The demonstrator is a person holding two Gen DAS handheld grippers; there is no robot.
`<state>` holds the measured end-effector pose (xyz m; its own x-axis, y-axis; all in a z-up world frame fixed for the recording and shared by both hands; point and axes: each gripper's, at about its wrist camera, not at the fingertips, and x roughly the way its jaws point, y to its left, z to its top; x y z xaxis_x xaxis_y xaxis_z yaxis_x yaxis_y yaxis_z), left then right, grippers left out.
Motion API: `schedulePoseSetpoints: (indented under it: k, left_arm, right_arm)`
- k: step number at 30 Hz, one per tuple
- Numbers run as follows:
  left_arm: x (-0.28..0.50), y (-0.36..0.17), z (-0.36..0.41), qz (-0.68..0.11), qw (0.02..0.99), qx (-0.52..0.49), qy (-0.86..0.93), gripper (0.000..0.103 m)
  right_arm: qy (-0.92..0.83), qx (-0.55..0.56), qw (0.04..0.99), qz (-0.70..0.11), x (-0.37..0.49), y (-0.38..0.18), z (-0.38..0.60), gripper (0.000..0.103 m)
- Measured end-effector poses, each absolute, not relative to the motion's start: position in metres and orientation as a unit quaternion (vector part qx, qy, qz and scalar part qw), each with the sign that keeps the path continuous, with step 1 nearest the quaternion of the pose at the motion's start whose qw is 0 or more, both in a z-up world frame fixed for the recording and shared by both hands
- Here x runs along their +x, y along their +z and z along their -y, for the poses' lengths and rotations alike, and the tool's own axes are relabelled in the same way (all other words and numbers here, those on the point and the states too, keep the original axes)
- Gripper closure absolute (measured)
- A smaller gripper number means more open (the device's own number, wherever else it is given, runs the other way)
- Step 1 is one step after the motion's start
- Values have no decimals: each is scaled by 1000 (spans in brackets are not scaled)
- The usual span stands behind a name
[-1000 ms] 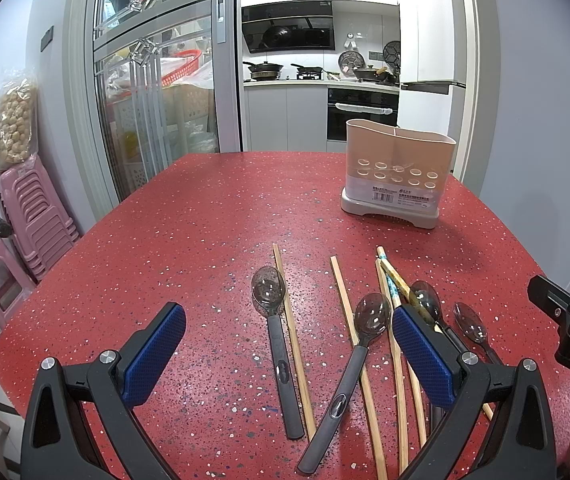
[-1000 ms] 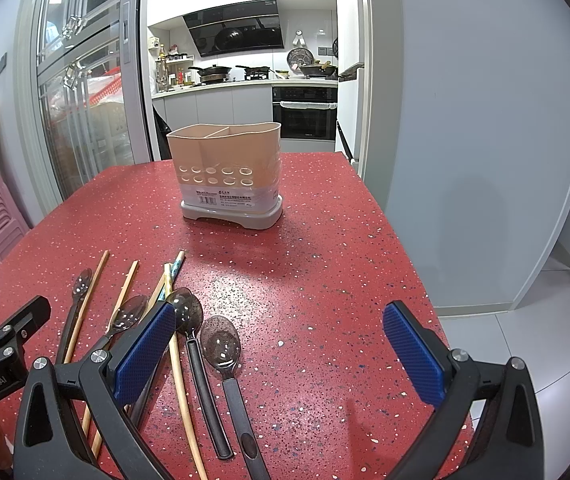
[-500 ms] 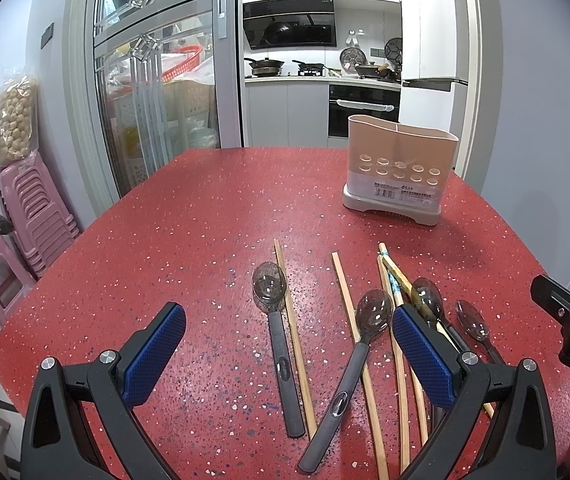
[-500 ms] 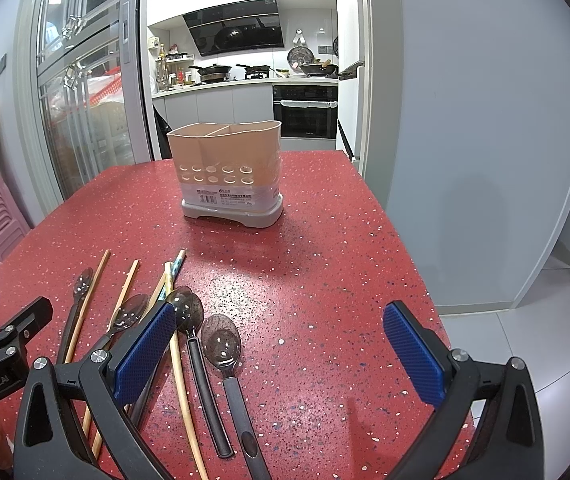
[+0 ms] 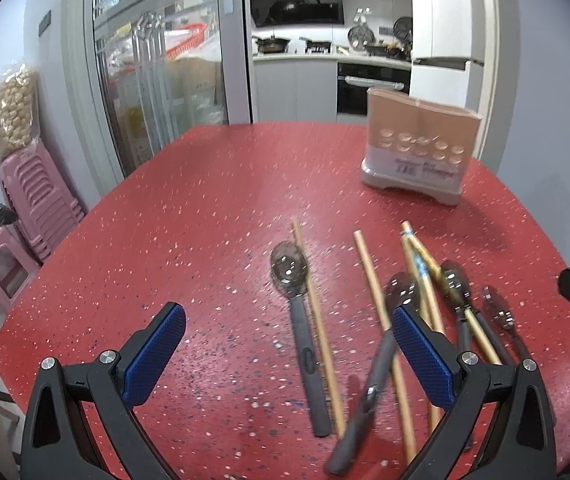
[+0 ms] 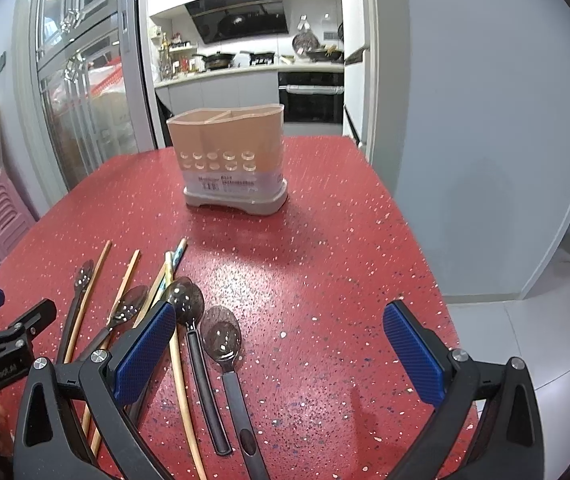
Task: Organize utensils
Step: 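Grasp a dark-handled spoon with the right tool while the left tool grasps another spoon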
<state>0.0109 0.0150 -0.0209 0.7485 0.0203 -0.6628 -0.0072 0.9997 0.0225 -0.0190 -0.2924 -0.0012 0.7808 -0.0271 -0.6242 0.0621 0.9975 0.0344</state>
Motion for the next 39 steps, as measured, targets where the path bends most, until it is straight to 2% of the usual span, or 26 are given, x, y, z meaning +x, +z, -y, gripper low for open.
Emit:
schedulePoseSetpoints:
  k: [11,15,23,35,39]
  left_arm:
    - [46,-50,-38,-426,904,3,18,0]
    - [54,-56,-45,-441,897,-12,25,0]
    - [59,-71,-62,-465,883,-60,32,0]
    - [76,-71,-65,-473,878,-61,31,0]
    - [87,-69,-61,-483,873,-58,22,0]
  right_arm:
    - [25,20,896,-444,7,-28,297,1]
    - [23,25,882,-469,10,-37,301,9]
    - [30,12,866,-499,17,-49,300,12]
    - [16,-20,855,-517,28,-60,299,18]
    - [30,-32,850,-524,38,-58,293,23]
